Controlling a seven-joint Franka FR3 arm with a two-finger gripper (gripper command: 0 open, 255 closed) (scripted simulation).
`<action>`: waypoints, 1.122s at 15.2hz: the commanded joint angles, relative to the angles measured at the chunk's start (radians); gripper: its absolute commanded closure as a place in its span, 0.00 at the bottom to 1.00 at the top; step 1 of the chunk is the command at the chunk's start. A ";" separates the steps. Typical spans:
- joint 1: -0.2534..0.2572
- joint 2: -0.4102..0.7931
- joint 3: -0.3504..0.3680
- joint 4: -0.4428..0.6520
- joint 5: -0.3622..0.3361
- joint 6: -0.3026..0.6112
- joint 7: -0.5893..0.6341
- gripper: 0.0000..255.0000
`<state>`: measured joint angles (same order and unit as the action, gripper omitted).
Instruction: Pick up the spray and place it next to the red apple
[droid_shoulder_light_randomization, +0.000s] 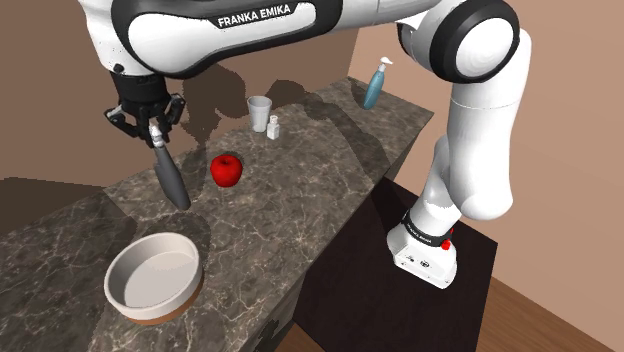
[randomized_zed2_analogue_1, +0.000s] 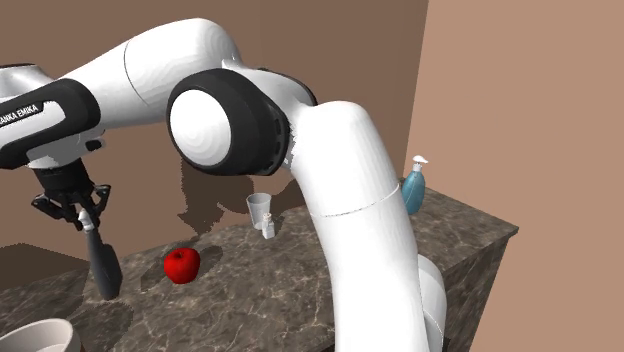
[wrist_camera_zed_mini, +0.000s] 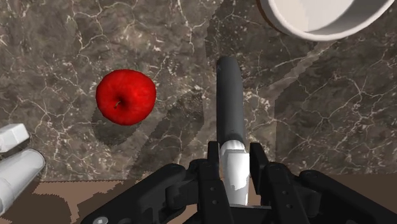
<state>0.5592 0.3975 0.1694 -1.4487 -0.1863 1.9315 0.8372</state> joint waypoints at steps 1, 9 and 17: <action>0.000 0.001 0.000 -0.023 -0.002 0.025 0.004 1.00; -0.002 0.016 -0.003 -0.087 -0.009 0.103 0.016 1.00; -0.002 0.016 -0.003 -0.087 -0.009 0.103 0.016 0.00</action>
<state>0.5577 0.4139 0.1661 -1.5352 -0.1955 2.0340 0.8532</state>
